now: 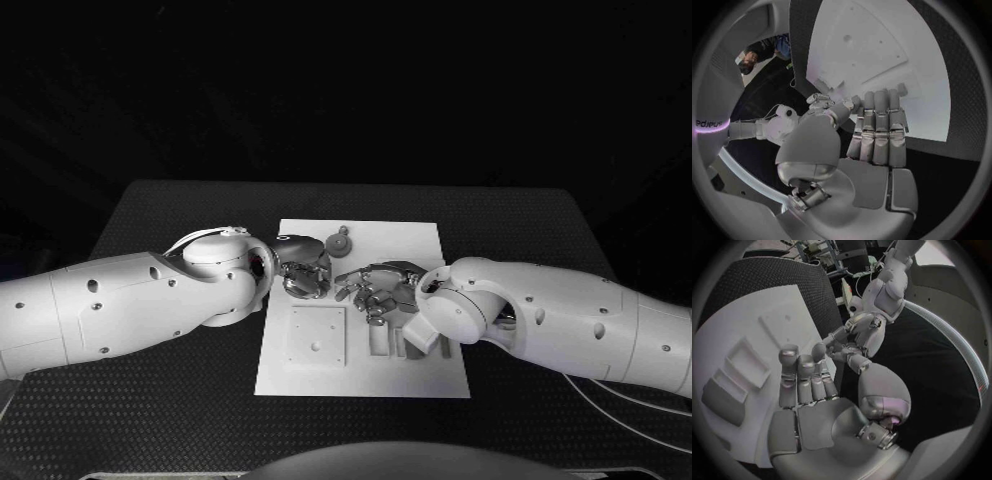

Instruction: Assemble the parts on the task board

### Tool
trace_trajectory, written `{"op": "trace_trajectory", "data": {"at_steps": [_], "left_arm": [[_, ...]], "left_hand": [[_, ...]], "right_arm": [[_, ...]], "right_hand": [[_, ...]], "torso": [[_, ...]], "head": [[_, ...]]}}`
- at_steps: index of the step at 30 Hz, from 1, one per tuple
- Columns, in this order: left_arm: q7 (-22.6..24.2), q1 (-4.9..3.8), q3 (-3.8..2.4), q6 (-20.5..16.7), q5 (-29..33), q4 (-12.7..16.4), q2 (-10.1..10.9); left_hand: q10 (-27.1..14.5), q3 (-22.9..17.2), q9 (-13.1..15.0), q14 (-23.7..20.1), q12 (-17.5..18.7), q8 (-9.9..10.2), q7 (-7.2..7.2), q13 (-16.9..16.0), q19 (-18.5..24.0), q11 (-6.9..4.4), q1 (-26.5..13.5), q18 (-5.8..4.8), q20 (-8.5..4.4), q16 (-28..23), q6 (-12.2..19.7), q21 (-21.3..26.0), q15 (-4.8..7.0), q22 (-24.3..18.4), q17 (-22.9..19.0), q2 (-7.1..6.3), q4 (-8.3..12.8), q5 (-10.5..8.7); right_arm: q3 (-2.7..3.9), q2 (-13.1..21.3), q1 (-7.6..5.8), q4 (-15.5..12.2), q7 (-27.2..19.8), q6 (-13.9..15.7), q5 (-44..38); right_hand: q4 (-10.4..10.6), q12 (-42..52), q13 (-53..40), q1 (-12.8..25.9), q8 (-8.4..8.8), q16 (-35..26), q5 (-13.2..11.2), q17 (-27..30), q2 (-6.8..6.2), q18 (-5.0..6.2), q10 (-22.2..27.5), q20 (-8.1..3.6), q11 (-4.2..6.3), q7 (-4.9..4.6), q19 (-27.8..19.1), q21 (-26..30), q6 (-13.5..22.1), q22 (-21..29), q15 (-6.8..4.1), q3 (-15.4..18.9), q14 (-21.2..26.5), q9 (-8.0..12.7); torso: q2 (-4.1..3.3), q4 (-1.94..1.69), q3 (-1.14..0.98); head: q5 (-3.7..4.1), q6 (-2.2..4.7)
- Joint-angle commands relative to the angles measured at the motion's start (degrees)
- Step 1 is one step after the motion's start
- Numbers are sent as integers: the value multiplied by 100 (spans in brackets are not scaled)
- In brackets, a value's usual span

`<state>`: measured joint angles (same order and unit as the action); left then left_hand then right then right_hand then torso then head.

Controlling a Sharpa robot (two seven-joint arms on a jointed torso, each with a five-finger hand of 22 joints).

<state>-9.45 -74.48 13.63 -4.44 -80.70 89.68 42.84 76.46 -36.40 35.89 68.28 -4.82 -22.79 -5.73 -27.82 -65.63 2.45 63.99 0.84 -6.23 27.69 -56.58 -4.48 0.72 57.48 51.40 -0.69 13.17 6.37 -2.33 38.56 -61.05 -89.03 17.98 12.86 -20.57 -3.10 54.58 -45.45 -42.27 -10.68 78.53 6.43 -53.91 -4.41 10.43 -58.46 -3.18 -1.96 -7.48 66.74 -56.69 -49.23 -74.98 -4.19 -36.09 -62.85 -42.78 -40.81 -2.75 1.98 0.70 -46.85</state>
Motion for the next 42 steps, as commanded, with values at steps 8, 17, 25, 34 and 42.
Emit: {"op": "trace_trajectory", "data": {"at_steps": [8, 17, 25, 34, 42], "left_arm": [[53, -1, -3, 55, -37, 68, -22], [67, -1, -3, 69, -37, 97, -34], [126, -1, -3, -12, -37, 125, -54], [137, 0, -3, 11, -37, 135, -60], [138, 0, -3, 67, -37, 127, -73]], "left_hand": [[36, -33, 13, 30, 25, 2, -24, -10, -39, 5, -15, -68, -13, -34, -27, 25, 5, -7, -9, 23, 1, 23], [37, -34, 19, 31, 27, 4, -24, -11, -40, 4, -16, -68, -13, -35, -27, 25, 6, -7, -9, 23, 0, 24], [39, -34, 24, 33, 28, 6, -24, -12, -42, 4, -17, -68, -14, -35, -28, 26, 6, -7, -9, 23, 0, 24], [44, -34, 31, 37, 29, 7, -23, -13, -46, 2, -17, -68, -15, -35, -30, 25, 8, -7, -9, 20, 0, 27], [46, -35, 38, 39, 30, 8, -23, -14, -48, 2, -17, -68, -16, -36, -31, 25, 9, -7, -9, 20, 0, 29]], "right_arm": [[1, -85, -7, 30, -40, -4, 144], [1, -145, -7, 76, -46, 12, 133], [1, -216, -7, 158, -53, -4, 73], [1, -220, -6, 193, -82, 10, 45], [1, -225, -6, 171, -112, 1, 45]], "right_hand": [[-298, 57, -21, 51, 75, -7, 3, -12, 142, 457, 20, -20, -45, -141, -28, 15, 117, -89, 45, -58, 9, 73], [-886, 77, -25, -64, 41, -2, 10, -11, 410, 457, 22, -7, -25, -118, -16, 6, 0, -89, 27, -146, 6, 75], [-1086, 78, -19, -247, 9, -6, 10, -5, 474, 457, 14, 2, -14, -107, 11, 7, -46, -81, 17, -232, -2, 43], [-1088, 74, -16, -248, 0, -11, 6, -2, 480, 457, 20, 10, -15, -107, 8, 13, -58, -79, 18, -228, 3, 34], [-1075, 73, -15, -228, -17, -14, 3, -1, 464, 457, 22, 22, -12, -103, 6, 19, -80, -76, 16, -211, 7, 18]], "torso": [[-2, -3, 2], [-2, -3, -1], [-4, -4, -1], [-3, -3, -3], [-3, -2, -2]], "head": [[-3, 1], [-3, -4], [-19, -5], [-19, -8], [-12, -13]]}}
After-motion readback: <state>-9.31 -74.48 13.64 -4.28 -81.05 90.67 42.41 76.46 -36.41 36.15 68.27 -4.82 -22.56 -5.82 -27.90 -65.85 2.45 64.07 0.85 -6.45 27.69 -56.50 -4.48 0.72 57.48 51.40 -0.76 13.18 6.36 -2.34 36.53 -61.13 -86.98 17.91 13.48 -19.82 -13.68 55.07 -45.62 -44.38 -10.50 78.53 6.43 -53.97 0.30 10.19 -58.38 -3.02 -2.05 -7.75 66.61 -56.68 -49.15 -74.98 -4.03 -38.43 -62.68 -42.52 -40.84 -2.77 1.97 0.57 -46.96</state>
